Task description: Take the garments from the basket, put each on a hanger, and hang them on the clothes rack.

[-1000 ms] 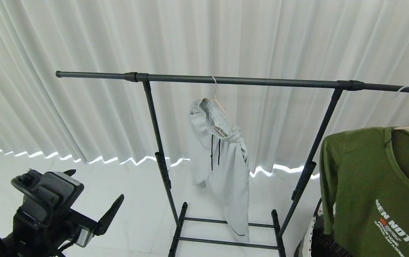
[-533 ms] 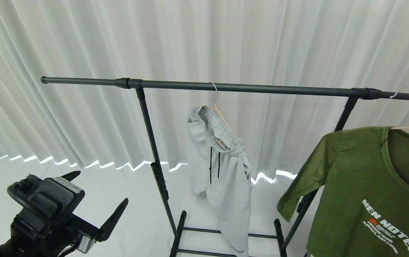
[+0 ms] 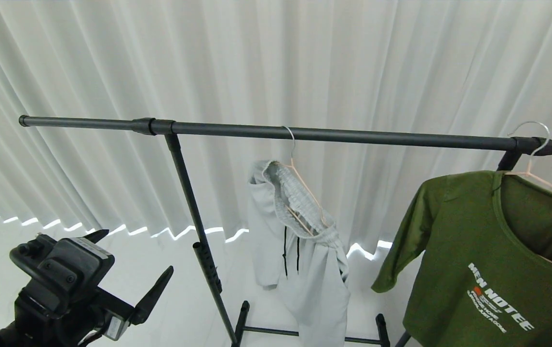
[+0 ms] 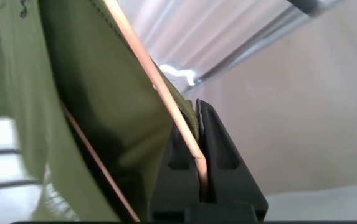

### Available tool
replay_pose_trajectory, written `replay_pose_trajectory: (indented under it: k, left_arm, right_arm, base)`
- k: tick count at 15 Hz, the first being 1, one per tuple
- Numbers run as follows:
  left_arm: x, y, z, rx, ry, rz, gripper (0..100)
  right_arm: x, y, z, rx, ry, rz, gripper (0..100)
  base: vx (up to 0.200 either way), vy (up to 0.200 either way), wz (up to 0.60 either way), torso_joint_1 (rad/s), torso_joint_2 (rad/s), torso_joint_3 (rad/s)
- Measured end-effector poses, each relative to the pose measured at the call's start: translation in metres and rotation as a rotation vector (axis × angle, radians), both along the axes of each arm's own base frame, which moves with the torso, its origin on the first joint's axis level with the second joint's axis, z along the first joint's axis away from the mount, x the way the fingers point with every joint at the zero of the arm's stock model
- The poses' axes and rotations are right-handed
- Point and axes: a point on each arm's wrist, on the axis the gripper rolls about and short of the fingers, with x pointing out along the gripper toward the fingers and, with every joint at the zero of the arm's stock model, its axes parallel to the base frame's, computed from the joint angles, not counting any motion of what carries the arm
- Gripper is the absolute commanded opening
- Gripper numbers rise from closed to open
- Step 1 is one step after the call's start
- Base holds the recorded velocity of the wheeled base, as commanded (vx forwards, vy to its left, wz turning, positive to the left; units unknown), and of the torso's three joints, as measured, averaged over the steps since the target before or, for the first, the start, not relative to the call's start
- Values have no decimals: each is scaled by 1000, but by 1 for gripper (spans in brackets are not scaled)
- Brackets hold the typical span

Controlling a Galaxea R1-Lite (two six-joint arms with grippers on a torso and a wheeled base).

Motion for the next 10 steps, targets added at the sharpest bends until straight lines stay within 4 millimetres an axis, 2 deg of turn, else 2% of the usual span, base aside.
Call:
replay_pose_trajectory:
  k: [7,10]
  left_arm:
    - [-1,-2,-1,3,6,-21,100]
    - [-1,-3,-2,4,9,-25,100]
  right_arm:
    - [64,30,-4,60,37,56,0]
    - [74,43,-14,65,73,89,0]
  base:
    - [0,0,0,0,0,0]
    - [0,0,0,0,0,0]
